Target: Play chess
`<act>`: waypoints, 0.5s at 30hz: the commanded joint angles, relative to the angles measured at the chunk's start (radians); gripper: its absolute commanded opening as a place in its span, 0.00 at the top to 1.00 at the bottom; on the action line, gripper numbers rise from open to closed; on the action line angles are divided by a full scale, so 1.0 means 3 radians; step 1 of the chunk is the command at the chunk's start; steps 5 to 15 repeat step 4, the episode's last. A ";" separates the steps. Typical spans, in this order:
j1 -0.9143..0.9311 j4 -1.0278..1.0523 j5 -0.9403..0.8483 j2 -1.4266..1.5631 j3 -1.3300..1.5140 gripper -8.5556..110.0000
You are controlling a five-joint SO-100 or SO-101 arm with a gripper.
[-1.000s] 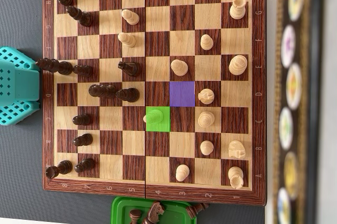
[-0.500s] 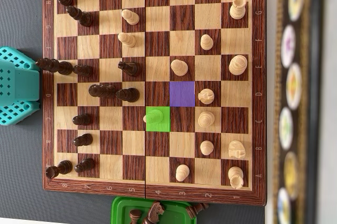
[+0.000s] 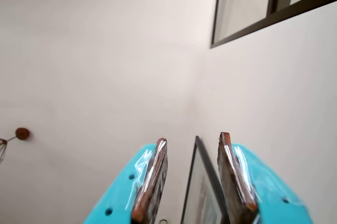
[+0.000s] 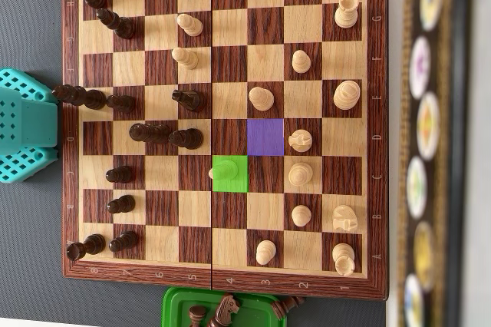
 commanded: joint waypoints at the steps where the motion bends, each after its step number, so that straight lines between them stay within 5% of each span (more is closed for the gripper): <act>1: 0.0015 0.0000 0.0020 -0.0031 0.0061 0.80; 15: 0.0015 0.0000 0.0020 -0.0031 0.0061 0.80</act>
